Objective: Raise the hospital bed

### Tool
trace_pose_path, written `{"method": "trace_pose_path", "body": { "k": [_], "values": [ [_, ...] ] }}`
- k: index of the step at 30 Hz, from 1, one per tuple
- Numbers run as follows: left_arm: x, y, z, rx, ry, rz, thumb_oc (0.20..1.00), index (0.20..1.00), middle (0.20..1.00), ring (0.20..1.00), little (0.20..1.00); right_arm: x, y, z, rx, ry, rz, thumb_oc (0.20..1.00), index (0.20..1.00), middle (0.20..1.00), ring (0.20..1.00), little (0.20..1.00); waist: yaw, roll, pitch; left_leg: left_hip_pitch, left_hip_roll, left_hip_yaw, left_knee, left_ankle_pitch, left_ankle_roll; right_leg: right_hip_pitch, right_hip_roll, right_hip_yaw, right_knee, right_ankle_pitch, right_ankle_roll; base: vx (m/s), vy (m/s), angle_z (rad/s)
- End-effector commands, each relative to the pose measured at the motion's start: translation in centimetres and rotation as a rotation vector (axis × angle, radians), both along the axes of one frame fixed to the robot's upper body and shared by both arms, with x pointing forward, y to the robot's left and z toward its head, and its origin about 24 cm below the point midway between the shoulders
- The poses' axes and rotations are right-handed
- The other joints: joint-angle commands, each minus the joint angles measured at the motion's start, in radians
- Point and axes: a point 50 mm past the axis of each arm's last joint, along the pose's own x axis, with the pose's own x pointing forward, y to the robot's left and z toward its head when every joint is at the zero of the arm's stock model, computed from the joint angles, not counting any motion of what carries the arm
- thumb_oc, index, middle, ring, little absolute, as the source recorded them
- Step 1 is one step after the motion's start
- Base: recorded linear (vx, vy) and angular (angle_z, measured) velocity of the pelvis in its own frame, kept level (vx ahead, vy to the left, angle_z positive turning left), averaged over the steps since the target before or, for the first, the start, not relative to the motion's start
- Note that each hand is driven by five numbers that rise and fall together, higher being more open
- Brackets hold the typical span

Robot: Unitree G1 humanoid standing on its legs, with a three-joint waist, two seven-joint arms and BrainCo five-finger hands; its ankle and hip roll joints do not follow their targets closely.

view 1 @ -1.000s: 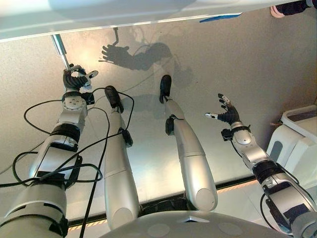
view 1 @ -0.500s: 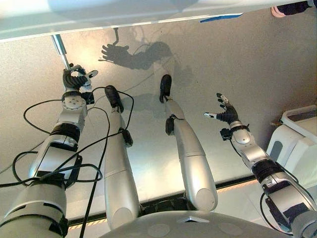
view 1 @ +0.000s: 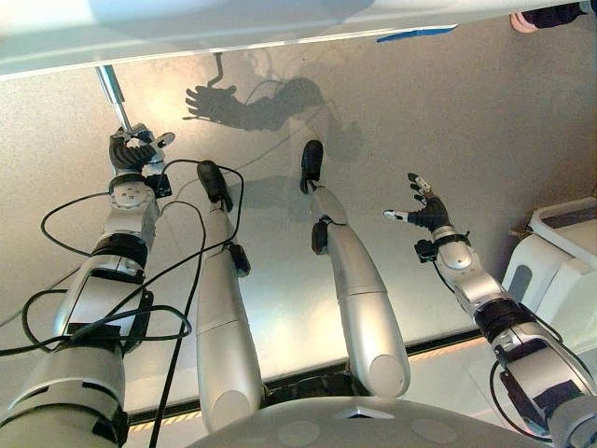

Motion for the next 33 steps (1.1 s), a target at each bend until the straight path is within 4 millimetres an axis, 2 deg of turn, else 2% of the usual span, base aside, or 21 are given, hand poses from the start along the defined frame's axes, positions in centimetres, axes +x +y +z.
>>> {"method": "trace_pose_path", "body": {
  "k": [1, 16, 23, 27, 29, 31, 33],
  "values": [
    [-2.9, 2.2, -3.7, -0.053, 0.099, 0.096, 1.000, 1.000, 1.000, 1.000, 1.000, -0.7, -0.9, 0.8, -0.009, -0.048, 0.014, 1.000, 1.000, 1.000, 1.000, 1.000, 0.023, -0.023, 0.012, -0.038, -0.023, -0.040, 0.071, -0.038, 0.009, 0.031, -0.005, 0.000, -0.012, 0.011, 0.143, 0.00, 0.000, 0.00],
    [-3.2, 2.3, -3.4, -0.071, 0.053, 0.099, 1.000, 1.000, 1.000, 1.000, 1.000, -1.1, -1.5, 0.6, -0.017, -0.035, 0.004, 1.000, 1.000, 1.000, 1.000, 1.000, 0.035, -0.017, 0.012, -0.051, -0.028, -0.042, 0.067, -0.034, 0.010, 0.021, -0.006, -0.002, -0.012, 0.007, 0.142, 0.00, 0.000, 0.00],
    [-2.9, 1.5, -3.1, -0.052, 0.029, 0.057, 1.000, 1.000, 1.000, 1.000, 1.000, -1.1, -1.6, 0.7, -0.030, -0.038, 0.008, 1.000, 1.000, 1.000, 1.000, 1.000, 0.040, -0.011, 0.012, -0.052, -0.030, -0.042, 0.069, -0.035, 0.012, 0.016, -0.007, -0.003, -0.006, 0.004, 0.141, 0.00, 0.000, 0.00],
    [-2.7, 0.3, -2.0, -0.016, -0.045, -0.008, 1.000, 1.000, 1.000, 1.000, 1.000, -1.4, -1.9, 0.8, -0.032, -0.039, 0.002, 1.000, 1.000, 1.000, 1.000, 1.000, 0.046, -0.005, 0.012, -0.054, -0.033, -0.044, 0.068, -0.033, 0.011, 0.014, -0.010, -0.002, -0.004, 0.004, 0.141, 0.00, 0.000, 0.00],
    [-4.0, -0.8, -1.9, -0.045, -0.135, -0.078, 1.000, 1.000, 1.000, 1.000, 1.000, -2.2, -2.5, 0.6, -0.033, -0.033, -0.004, 1.000, 1.000, 1.000, 1.000, 1.000, 0.059, 0.007, 0.012, -0.059, -0.038, -0.045, 0.064, -0.031, 0.013, 0.007, -0.011, -0.004, -0.005, 0.004, 0.141, 0.00, 0.000, 0.00],
    [-4.5, -1.1, -2.5, -0.069, -0.139, -0.091, 1.000, 1.000, 1.000, 1.000, 1.000, -2.5, -2.6, 0.4, -0.033, -0.028, -0.006, 1.000, 1.000, 1.000, 1.000, 1.000, 0.062, 0.010, 0.012, -0.058, -0.039, -0.045, 0.060, -0.030, 0.013, 0.007, -0.011, -0.004, -0.006, 0.004, 0.142, 0.00, 0.000, 0.00],
    [-6.5, -1.9, -3.3, -0.072, -0.160, -0.133, 1.000, 1.000, 1.000, 1.000, 1.000, -3.1, -3.1, 0.1, -0.041, -0.016, -0.018, 1.000, 1.000, 1.000, 1.000, 1.000, 0.074, 0.025, 0.012, -0.062, -0.044, -0.043, 0.057, -0.030, 0.015, 0.001, -0.012, -0.006, -0.006, 0.001, 0.142, 0.00, 0.000, 0.00]
  ]
}}
